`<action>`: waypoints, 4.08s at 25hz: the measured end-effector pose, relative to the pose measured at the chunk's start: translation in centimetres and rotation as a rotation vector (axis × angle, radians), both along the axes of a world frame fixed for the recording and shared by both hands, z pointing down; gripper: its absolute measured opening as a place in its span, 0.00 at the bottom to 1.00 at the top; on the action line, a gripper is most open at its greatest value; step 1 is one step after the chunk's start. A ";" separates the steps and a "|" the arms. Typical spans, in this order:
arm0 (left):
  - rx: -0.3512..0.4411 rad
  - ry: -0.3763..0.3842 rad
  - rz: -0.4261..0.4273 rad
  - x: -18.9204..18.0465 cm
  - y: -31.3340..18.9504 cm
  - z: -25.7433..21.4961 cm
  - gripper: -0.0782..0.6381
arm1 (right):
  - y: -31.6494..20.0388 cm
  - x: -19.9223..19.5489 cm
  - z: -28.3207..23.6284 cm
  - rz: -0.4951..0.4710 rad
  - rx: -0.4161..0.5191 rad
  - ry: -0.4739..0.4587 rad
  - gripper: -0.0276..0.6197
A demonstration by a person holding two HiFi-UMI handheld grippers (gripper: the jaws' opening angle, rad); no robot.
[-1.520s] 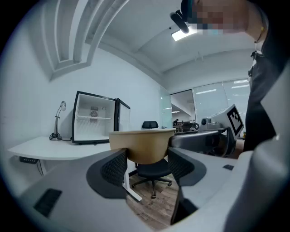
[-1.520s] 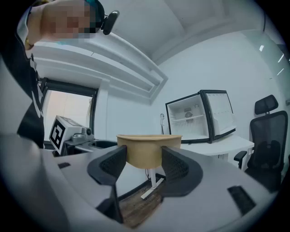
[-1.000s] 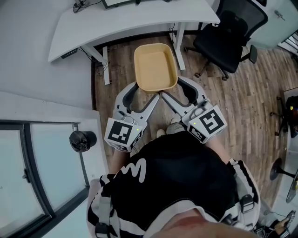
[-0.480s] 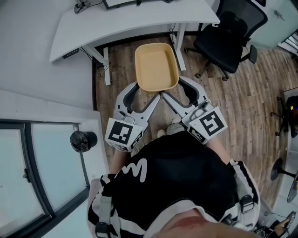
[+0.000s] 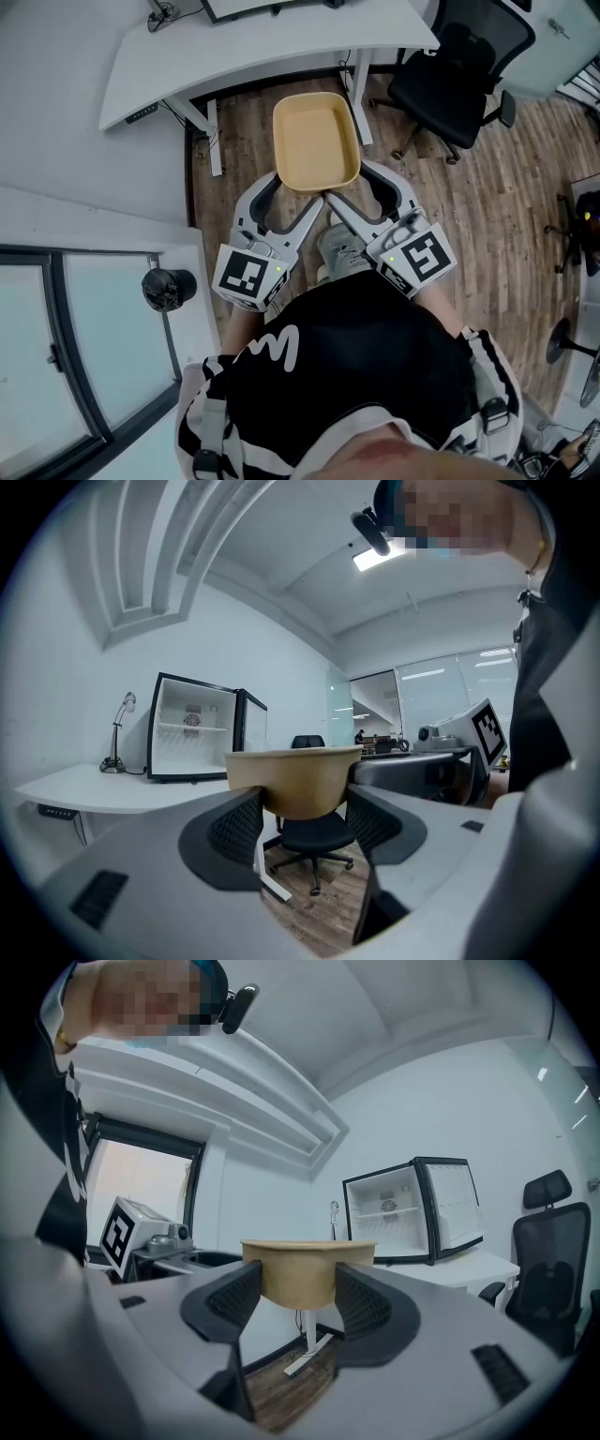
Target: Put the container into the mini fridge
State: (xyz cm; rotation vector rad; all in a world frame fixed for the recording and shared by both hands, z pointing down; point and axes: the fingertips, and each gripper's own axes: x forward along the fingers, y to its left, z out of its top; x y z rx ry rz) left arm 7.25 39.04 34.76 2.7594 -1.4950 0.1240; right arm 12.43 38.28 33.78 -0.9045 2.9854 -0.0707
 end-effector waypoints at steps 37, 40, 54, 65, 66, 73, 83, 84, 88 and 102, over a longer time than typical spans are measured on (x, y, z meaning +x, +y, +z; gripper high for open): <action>-0.010 0.013 -0.036 -4.7 -14.3 -0.2 0.51 | -14.5 -4.7 -0.2 -0.035 -0.014 -0.009 0.44; -0.010 0.013 -0.035 -5.0 -15.8 -0.4 0.51 | -16.0 -5.0 -0.4 -0.035 -0.014 -0.008 0.44; -0.022 0.012 -0.068 -4.9 -22.6 -1.1 0.51 | -23.0 -5.0 -1.0 -0.054 -0.016 -0.016 0.44; 0.001 0.027 -0.087 -4.6 -26.6 -1.6 0.51 | -27.2 -4.9 -1.5 -0.074 0.005 -0.016 0.44; 0.004 0.024 -0.089 -4.5 -27.0 -1.7 0.51 | -27.6 -4.8 -1.6 -0.074 0.006 -0.017 0.44; 0.004 0.027 -0.112 -4.3 -29.2 -1.5 0.51 | -29.9 -4.7 -1.4 -0.102 0.011 -0.015 0.44; -0.036 0.003 -0.146 -5.3 -30.6 -0.8 0.51 | -31.3 -5.5 -0.9 -0.122 -0.003 -0.007 0.44; -0.024 0.003 -0.140 -5.4 -30.6 -0.8 0.51 | -31.4 -5.5 -0.9 -0.121 -0.002 -0.008 0.44; 0.001 0.006 -0.132 -5.4 -30.8 -1.3 0.51 | -31.5 -5.7 -1.2 -0.114 -0.004 -0.012 0.44; -0.029 0.016 -0.197 -5.1 -30.3 -0.4 0.51 | -31.1 -4.9 -0.2 -0.150 -0.023 -0.004 0.44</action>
